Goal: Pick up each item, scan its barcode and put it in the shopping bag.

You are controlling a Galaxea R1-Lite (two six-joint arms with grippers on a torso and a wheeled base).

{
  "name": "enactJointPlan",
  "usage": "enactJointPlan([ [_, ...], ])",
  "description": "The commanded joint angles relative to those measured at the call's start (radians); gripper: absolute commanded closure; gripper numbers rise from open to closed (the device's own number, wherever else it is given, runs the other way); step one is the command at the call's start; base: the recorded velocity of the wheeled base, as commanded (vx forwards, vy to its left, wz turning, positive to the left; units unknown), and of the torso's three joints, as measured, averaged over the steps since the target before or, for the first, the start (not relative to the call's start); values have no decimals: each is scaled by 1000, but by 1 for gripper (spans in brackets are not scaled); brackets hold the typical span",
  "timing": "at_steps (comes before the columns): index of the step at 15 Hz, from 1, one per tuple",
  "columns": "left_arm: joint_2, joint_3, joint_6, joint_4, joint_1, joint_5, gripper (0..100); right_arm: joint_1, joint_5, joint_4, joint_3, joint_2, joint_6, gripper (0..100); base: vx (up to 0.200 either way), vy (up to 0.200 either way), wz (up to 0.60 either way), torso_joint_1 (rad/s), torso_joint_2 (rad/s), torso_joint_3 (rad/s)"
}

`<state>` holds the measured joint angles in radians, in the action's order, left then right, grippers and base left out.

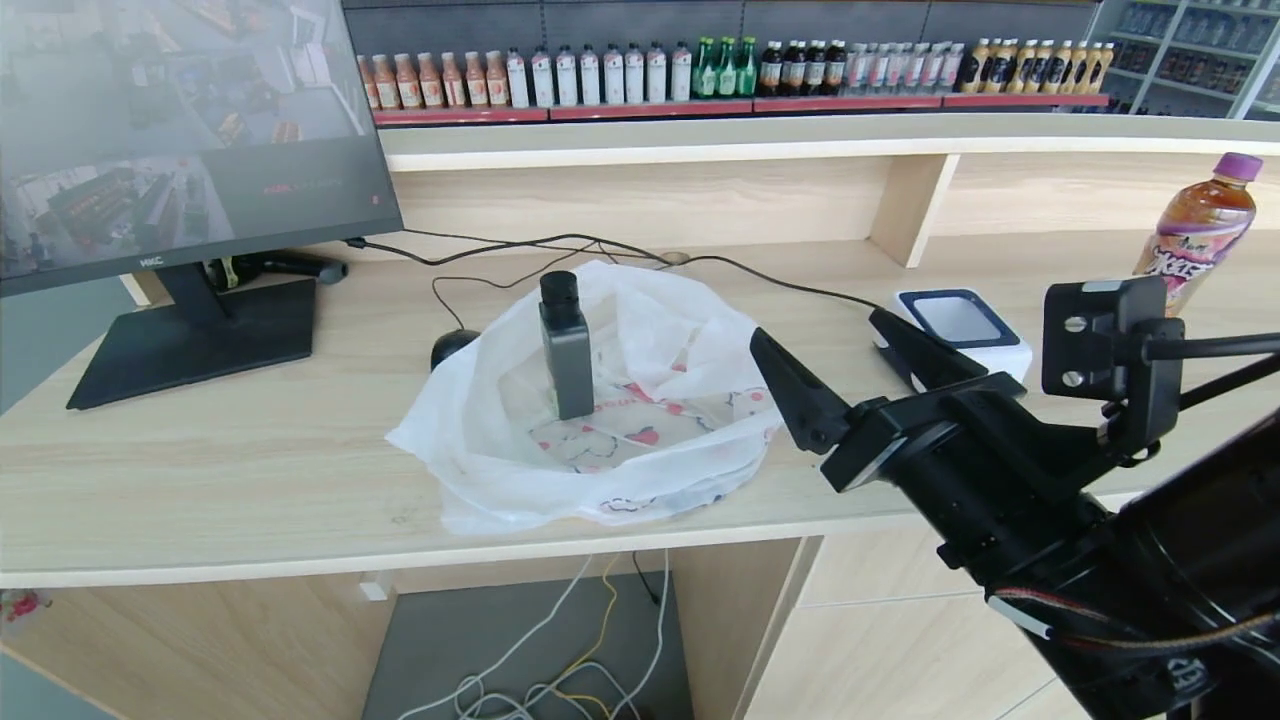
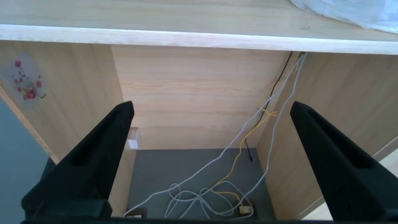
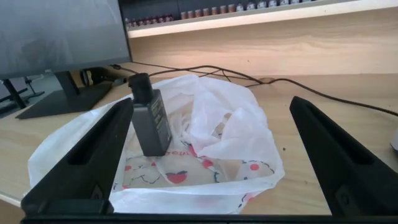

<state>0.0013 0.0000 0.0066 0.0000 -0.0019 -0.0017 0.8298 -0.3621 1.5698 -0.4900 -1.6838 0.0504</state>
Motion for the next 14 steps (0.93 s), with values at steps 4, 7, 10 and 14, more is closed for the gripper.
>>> enactJointPlan([
  [4, 0, 0, 0, 0, 0, 0, 0, -3, 0, 1, -4, 0, 0, 0, 0, -200, 0, 0, 6, 5],
  [7, 0, 0, 0, 2, 0, 0, 0, -5, 0, 1, -5, -4, 0, 0, 0, -200, 0, 4, 2, 4],
  [10, 0, 0, 0, 0, 0, 0, 0, -5, 0, 1, -4, -4, -1, 0, 0, -200, 0, 1, 1, 7],
  [14, 0, 0, 0, 0, 0, 0, 0, -3, 0, 1, -1, -4, -1, 0, 0, -200, 0, 2, 1, 2],
])
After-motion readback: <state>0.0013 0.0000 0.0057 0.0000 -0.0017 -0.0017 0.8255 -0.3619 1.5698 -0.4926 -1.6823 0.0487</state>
